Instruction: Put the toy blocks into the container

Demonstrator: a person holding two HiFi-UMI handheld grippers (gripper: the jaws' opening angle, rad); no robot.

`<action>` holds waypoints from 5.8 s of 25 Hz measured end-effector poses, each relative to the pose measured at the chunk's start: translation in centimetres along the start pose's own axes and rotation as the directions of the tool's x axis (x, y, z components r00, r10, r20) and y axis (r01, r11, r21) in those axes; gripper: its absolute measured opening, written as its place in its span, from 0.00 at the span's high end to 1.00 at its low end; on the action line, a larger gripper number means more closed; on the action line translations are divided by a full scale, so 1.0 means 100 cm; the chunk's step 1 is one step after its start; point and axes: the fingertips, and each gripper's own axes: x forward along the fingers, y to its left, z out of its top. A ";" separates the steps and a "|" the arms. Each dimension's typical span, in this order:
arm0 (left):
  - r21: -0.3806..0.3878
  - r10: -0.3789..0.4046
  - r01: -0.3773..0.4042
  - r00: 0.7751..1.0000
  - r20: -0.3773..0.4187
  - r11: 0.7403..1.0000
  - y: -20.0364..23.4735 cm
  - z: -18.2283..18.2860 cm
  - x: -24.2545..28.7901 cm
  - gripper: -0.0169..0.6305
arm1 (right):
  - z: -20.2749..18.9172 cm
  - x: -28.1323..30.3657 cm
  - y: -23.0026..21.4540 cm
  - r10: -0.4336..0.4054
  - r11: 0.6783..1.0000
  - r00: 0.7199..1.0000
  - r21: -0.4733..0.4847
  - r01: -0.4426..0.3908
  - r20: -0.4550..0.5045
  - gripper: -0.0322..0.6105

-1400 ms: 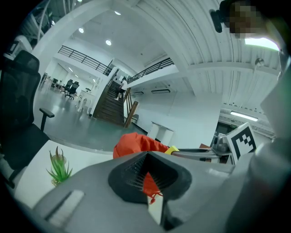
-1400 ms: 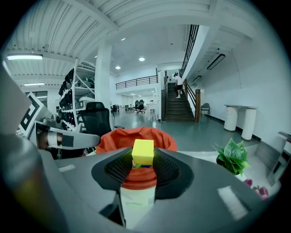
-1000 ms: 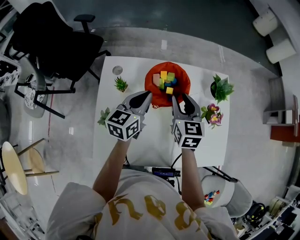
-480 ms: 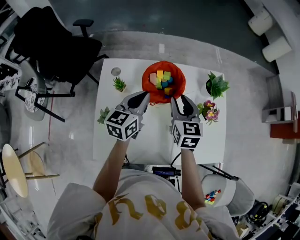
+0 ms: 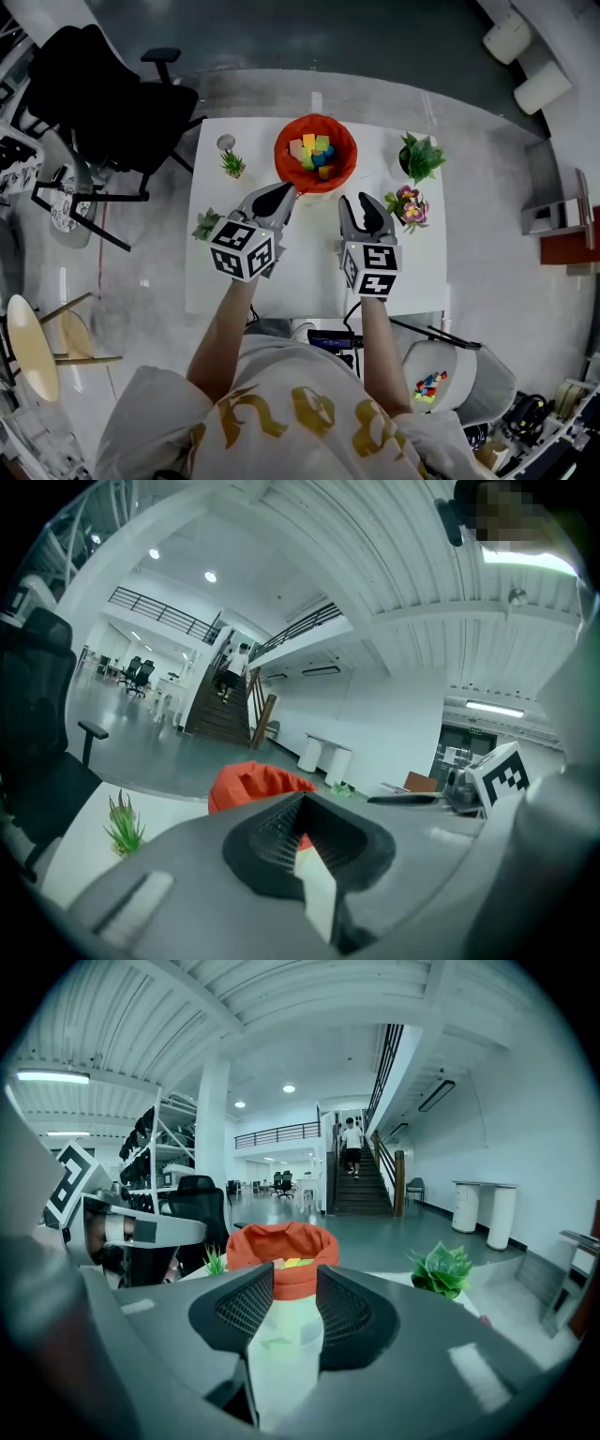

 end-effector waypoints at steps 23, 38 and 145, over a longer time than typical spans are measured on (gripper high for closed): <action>0.009 -0.037 0.037 0.998 -0.051 0.999 -0.057 -0.038 -0.024 0.97 | -0.059 -0.072 -0.011 -0.061 0.997 0.996 0.038 0.064 -0.063 0.68; -0.017 -0.030 0.029 0.993 -0.114 0.999 -0.047 -0.074 -0.013 0.97 | -0.104 -0.059 -0.004 -0.048 0.997 0.986 0.058 0.058 -0.161 0.67; -0.068 0.022 -0.027 0.997 -0.077 0.997 -0.032 -0.064 -0.029 0.97 | -0.090 -0.039 0.013 -0.037 0.996 0.984 0.072 0.051 -0.175 0.70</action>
